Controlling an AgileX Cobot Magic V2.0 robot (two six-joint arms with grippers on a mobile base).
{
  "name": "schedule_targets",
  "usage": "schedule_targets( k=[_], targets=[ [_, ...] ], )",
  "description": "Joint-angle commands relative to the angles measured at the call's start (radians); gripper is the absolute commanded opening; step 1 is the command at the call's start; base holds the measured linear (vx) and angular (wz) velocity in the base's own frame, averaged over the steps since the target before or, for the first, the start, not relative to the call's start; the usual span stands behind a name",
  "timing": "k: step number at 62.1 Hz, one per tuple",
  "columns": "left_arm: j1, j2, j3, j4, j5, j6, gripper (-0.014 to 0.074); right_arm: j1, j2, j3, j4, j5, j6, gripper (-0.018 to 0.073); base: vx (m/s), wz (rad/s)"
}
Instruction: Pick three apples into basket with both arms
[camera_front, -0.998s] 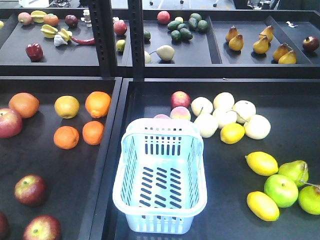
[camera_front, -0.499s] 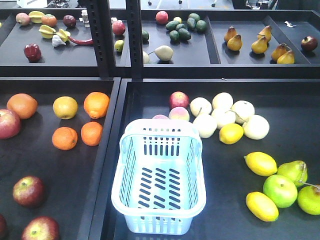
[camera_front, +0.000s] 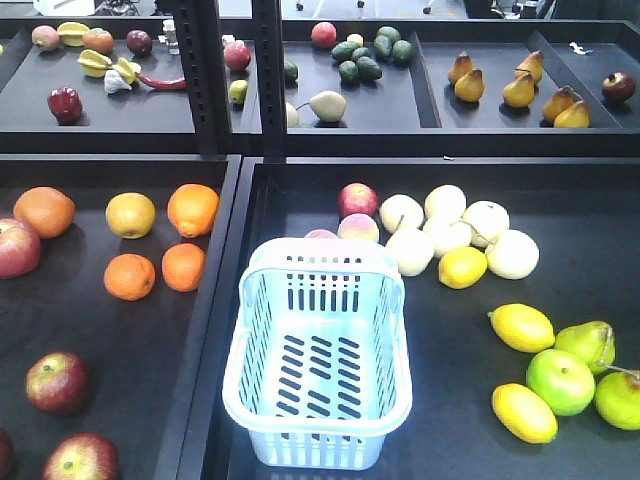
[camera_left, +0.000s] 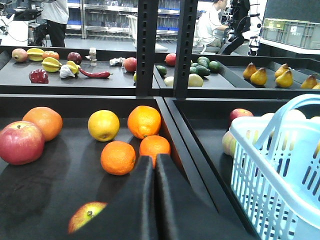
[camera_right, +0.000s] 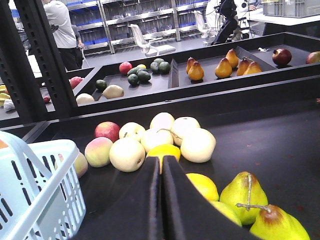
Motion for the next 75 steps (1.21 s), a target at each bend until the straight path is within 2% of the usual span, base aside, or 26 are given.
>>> schedule_targets(
  k=[1,16,36,46,66,71,75],
  targets=[
    [-0.006,-0.011,-0.025,-0.001,-0.085,-0.003,-0.0006,-0.004,-0.011,0.013,-0.007,-0.076,-0.008,-0.0005,0.0,0.0],
    [-0.006,-0.011,-0.025,-0.003,-0.182,-0.011,-0.0006,-0.004,-0.011,0.013,-0.007,-0.076,-0.008,-0.0005,0.0,0.0],
    [-0.006,-0.011,-0.025,-0.003,-0.24,-0.012,-0.0006,-0.004,-0.011,0.013,-0.007,-0.076,-0.008,-0.0005,0.0,0.0],
    [-0.006,-0.011,-0.033,-0.003,-0.326,-0.014,-0.0006,-0.004,-0.011,0.013,-0.007,-0.076,-0.008,-0.0005,0.0,0.0],
    [-0.006,-0.011,-0.033,-0.003,-0.575,-0.014,-0.0006,-0.004,-0.011,0.013,-0.007,-0.076,-0.008,-0.0005,0.0,0.0],
    [-0.006,-0.011,-0.033,-0.003,-0.588,-0.043,-0.0006,-0.004,-0.011,0.013,-0.007,-0.076,-0.008,-0.0005,0.0,0.0],
    [-0.006,-0.011,-0.036,-0.003,-0.591,-0.115,-0.0006,-0.004,-0.011,0.013,-0.007,-0.076,-0.008,-0.0005,0.0,0.0]
  ],
)
